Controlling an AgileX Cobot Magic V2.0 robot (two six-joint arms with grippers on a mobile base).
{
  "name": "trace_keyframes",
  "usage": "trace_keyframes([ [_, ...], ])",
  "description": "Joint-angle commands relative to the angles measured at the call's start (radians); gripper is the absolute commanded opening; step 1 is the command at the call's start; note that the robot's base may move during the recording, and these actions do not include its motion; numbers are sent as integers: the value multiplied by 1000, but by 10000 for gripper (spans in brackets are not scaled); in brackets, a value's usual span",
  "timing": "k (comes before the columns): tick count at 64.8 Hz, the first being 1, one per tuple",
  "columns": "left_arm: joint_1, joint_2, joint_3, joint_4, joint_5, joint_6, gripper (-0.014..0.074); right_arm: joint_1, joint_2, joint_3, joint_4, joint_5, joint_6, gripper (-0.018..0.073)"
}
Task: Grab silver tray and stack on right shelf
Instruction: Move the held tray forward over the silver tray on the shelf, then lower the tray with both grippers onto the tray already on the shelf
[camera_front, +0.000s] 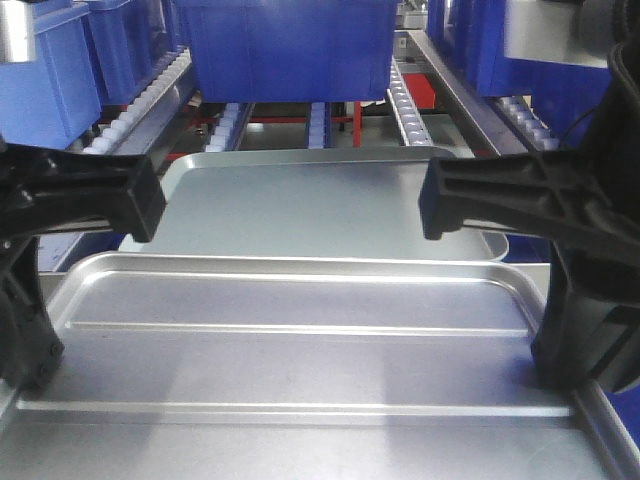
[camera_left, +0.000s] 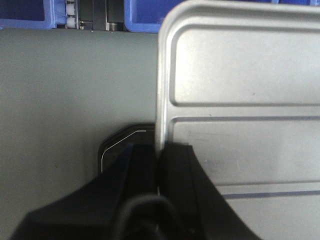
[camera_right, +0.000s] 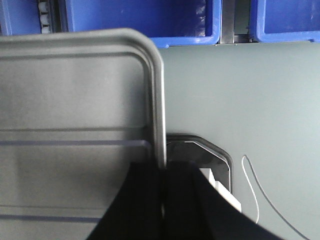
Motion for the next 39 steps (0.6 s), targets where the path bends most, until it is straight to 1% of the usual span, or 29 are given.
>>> trace_keyframes([
  [1, 0, -25, -22, 67, 31, 49, -90, -14, -20, -24, -86, 49, 0, 60],
  [4, 17, -25, -22, 46, -17, 100, -90, -24, -20, -31, -113, 24, -1, 60],
  [9, 83, -16, -22, -25, -112, 184, -91, -59, -15, -60, -137, -8, -25, 60],
  [14, 165, 12, -25, -100, -192, 305, -91, -112, 2, -92, -139, -60, -54, 60],
  [16, 195, 26, -30, -141, -218, 357, -91, -142, 11, -104, -139, -81, -72, 60],
  [19, 245, 52, -46, -187, -251, 454, -91, -176, 34, -128, -138, -113, -107, 60],
  [24, 304, 103, -87, -234, -280, 566, -91, -225, 77, -168, -138, -153, -141, 60],
  [28, 343, 154, -134, -234, -289, 613, -91, -262, 116, -203, -138, -184, -158, 60],
  [32, 379, 205, -197, -234, -301, 637, -91, -289, 162, -246, -138, -209, -171, 60],
  [39, 423, 287, -322, -234, -313, 670, -91, -328, 250, -324, -138, -255, -187, 60],
])
